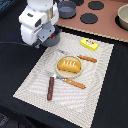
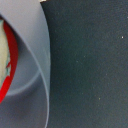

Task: Interact with the objects in diverse but meaningful ways.

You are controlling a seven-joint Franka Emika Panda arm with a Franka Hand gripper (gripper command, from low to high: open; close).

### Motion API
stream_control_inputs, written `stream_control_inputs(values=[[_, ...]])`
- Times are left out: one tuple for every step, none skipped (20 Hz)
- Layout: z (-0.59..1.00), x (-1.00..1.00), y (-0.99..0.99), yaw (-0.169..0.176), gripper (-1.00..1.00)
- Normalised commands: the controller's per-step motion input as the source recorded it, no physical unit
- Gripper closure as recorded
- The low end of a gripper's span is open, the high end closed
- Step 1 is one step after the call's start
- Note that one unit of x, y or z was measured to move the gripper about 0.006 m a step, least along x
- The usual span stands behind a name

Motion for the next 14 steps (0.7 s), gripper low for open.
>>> stream_control_inputs(values=[[-0.27, -0.37, 0.00, 0.026, -1.00], [-0.27, -0.40, 0.00, 0.024, -1.00], [-0.26, -0.41, 0.00, 0.023, -1.00], [-0.26, -0.42, 0.00, 0.016, -1.00], [-0.24, -0.38, 0.00, 0.011, -1.00], [-0.22, -0.37, 0.00, 0.005, -1.00], [-0.20, -0.40, -0.01, 0.001, -1.00], [-0.14, -0.36, 0.00, 0.000, -1.00], [-0.05, -0.32, 0.00, 0.000, -1.00], [0.00, -0.29, 0.00, 0.000, -1.00], [0.00, -0.29, -0.01, 0.000, -1.00], [0.00, -0.29, -0.04, 0.000, 1.00], [0.00, -0.29, -0.05, 0.000, 1.00], [0.00, -0.28, -0.04, 0.000, 1.00]])
